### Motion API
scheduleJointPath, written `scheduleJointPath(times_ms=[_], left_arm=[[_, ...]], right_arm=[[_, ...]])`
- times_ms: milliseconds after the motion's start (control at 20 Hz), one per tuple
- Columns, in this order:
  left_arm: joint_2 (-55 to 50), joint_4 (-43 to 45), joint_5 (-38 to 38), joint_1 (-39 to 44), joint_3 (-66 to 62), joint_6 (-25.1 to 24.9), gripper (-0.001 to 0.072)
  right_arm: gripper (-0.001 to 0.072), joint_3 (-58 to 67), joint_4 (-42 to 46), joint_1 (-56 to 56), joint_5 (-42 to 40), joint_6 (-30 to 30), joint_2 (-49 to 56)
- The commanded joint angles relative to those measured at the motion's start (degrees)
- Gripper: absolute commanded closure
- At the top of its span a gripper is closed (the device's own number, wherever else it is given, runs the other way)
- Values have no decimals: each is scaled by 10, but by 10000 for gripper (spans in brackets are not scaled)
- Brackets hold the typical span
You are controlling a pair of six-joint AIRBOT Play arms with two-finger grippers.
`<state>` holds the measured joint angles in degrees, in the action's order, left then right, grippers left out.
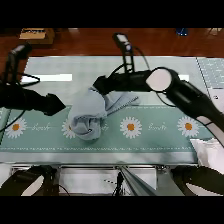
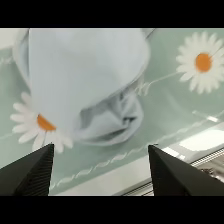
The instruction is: Fold the shirts.
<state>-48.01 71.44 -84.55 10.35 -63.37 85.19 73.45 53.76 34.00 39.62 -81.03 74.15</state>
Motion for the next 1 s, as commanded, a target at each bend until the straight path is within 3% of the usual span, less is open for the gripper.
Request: scheduleJointPath(times_ms=[0, 150, 250, 550, 650, 700, 900, 950], left_arm=[[4, 65, -19, -1, 65, -12, 27], [16, 138, -23, -3, 125, -20, 28], [16, 89, -9, -21, 176, -21, 28], [12, -139, 151, -15, 312, -59, 27], [0, -141, 200, -3, 341, -58, 27], [-11, -143, 217, -3, 351, -59, 27], [-70, -156, 282, -3, 359, -59, 29], [-87, -169, 299, -3, 359, -59, 130]], right_arm=[[246, 0, 82, -99, 67, 5, -57], [247, 0, 239, -222, 186, -5, -110], [246, 0, 281, -304, 233, -1, -121], [213, -17, 181, -510, 243, 35, -118], [202, -29, 139, -540, 241, 49, -118], [160, -35, 126, -547, 241, 53, -118], [160, -57, 96, -547, 237, 54, -118], [160, -62, 82, -547, 235, 54, -118]])
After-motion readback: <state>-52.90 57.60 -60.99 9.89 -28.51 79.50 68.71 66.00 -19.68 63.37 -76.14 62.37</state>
